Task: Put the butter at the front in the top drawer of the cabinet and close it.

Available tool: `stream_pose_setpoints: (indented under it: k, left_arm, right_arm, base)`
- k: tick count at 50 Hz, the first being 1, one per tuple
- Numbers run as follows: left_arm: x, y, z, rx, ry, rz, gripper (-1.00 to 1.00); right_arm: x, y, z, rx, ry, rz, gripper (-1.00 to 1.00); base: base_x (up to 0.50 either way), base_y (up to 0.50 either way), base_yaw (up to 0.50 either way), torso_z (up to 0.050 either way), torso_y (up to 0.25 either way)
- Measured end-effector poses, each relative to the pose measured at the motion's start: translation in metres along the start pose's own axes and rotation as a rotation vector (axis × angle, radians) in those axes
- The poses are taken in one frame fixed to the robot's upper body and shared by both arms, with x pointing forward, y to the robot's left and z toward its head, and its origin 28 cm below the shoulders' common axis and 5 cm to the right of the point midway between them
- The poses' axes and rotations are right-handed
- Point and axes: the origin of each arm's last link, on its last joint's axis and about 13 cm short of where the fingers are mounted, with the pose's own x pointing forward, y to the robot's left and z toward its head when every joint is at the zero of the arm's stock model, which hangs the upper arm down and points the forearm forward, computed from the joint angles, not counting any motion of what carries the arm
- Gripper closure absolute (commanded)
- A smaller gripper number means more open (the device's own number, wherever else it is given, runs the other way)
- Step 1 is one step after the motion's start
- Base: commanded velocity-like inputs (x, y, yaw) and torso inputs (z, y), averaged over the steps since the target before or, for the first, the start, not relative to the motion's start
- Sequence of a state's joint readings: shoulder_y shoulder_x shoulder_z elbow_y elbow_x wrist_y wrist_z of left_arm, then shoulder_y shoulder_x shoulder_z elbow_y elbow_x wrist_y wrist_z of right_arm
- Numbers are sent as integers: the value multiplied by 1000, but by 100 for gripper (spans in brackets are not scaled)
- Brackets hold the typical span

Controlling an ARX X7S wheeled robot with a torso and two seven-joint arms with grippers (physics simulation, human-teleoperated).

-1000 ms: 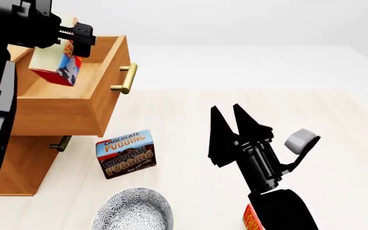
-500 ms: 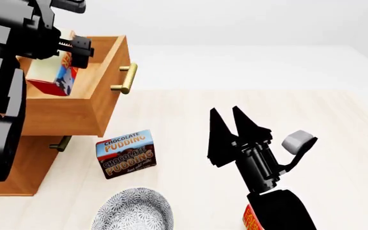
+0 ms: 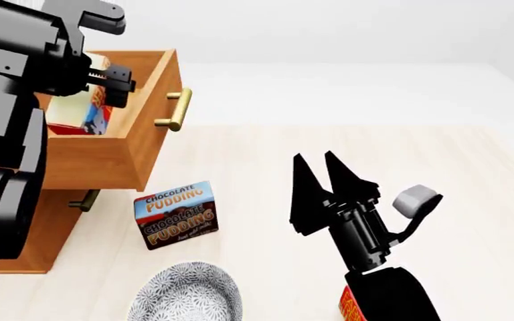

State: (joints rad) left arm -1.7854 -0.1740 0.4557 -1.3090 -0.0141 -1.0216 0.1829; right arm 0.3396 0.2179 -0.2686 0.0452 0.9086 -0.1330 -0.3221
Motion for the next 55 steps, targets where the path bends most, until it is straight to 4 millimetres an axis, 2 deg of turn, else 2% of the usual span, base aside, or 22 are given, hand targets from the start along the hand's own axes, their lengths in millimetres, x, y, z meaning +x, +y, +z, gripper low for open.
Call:
stream_pose_setpoints:
  k: [29, 30, 55]
  left_arm:
    - [0, -2, -2, 6, 26, -8, 100]
    - [0, -2, -2, 6, 26, -8, -100]
    - [-7, 2, 6, 20, -6, 28, -100]
  right_arm:
    - [2, -1, 1, 0, -1, 1, -100]
    - [2, -1, 1, 0, -1, 1, -100]
    - [1, -1, 0, 2, -1, 0, -100]
  base:
    - [0, 0, 0, 0, 1]
    - [0, 0, 0, 0, 10]
    - [0, 0, 0, 0, 0]
